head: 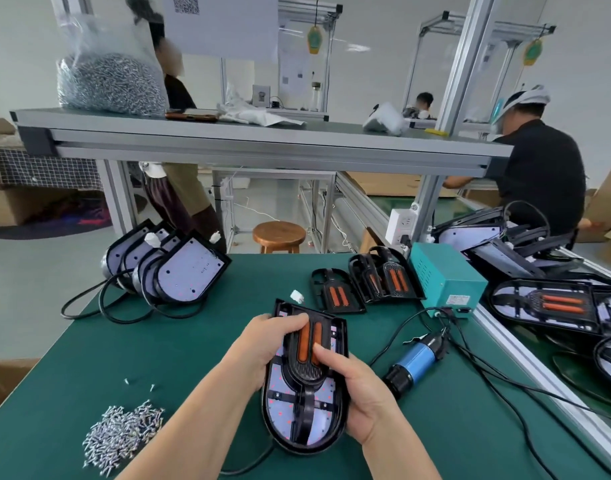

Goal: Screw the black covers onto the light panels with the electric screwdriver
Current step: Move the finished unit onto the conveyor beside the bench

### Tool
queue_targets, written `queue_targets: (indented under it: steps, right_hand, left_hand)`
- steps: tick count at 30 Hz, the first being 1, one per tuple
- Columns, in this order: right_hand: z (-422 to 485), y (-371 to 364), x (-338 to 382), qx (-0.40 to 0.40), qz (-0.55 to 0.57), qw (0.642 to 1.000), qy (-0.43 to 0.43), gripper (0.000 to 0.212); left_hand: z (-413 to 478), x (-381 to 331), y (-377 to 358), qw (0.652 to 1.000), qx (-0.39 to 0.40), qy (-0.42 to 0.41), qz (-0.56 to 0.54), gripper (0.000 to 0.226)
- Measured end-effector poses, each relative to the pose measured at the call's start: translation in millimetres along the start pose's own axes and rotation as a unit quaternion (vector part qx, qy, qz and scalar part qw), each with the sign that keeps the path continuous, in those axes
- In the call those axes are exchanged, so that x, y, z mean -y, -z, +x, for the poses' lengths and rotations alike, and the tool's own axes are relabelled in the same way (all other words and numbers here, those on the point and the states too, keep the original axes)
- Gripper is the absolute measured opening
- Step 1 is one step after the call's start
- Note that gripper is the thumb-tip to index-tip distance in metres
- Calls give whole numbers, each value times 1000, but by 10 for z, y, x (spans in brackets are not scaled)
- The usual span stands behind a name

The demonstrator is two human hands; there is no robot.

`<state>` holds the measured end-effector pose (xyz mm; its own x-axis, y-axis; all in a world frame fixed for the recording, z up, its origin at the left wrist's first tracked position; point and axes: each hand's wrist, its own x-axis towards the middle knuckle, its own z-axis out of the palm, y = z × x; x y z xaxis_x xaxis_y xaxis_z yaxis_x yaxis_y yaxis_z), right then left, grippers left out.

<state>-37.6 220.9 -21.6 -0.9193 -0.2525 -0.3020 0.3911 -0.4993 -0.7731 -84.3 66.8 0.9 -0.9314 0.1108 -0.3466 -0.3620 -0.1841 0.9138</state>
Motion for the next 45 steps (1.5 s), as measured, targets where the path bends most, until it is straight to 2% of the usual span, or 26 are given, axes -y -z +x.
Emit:
queue_targets:
  steps: [3, 5, 7, 9, 13, 15, 18, 21, 25, 27, 31, 33, 36, 42, 45]
  right_hand:
    - [-72, 19, 153, 26, 3, 999, 41, 49]
    - [-129, 57, 262, 45, 13, 997, 65, 51]
    - [-184, 122, 368, 56, 31, 994, 90, 63]
    - [-238, 181, 449, 71, 36, 990, 120, 66]
    - [-339, 295, 600, 66, 23, 981, 181, 50]
    - [-379, 379, 709, 23, 12, 979, 202, 50]
    - [-443, 594, 932, -50, 29, 971, 230, 52]
    - [-543, 875, 1188, -103, 59, 957, 266, 48]
    - [-608, 1332, 1520, -162, 91, 924, 335, 50]
    - [-609, 1609, 1669, -198, 104, 910, 348, 51]
    - [-582, 2157, 1882, -296, 121, 870, 376, 44]
    - [-556, 2376, 1945, -369, 131, 837, 383, 57]
    - [-503, 2643, 2001, -428, 159, 805, 378, 93]
    - [-406, 3220, 2056, -526, 136, 764, 348, 99]
    - [-353, 3344, 2022, -593, 58, 731, 331, 96]
  left_hand:
    - [-113, -132, -181, 998, 16, -64, -8, 38]
    - [-216, -222, -280, 994, 73, -81, -13, 44]
    - [-330, -300, -369, 985, 142, -94, -1, 50]
    - [-425, -328, -464, 978, 179, -109, 22, 53]
    - [-414, -250, -577, 972, 146, -179, 52, 54]
    - [-374, -192, -576, 968, 120, -210, 69, 66]
    - [-277, -85, -497, 973, 58, -208, 79, 67]
    - [-149, 96, -365, 975, -8, -170, 144, 49]
    - [-38, 368, -281, 955, -93, -144, 243, 23]
    - [-41, 471, -299, 944, -106, -144, 277, 9]
    - [-8, 581, -384, 911, -132, -169, 352, 5]
    - [31, 611, -438, 890, -141, -183, 393, 14]
    - [88, 615, -495, 874, -139, -192, 425, 21]
    - [148, 635, -520, 858, -151, -203, 446, 22]
    - [175, 662, -515, 852, -154, -210, 453, 23]
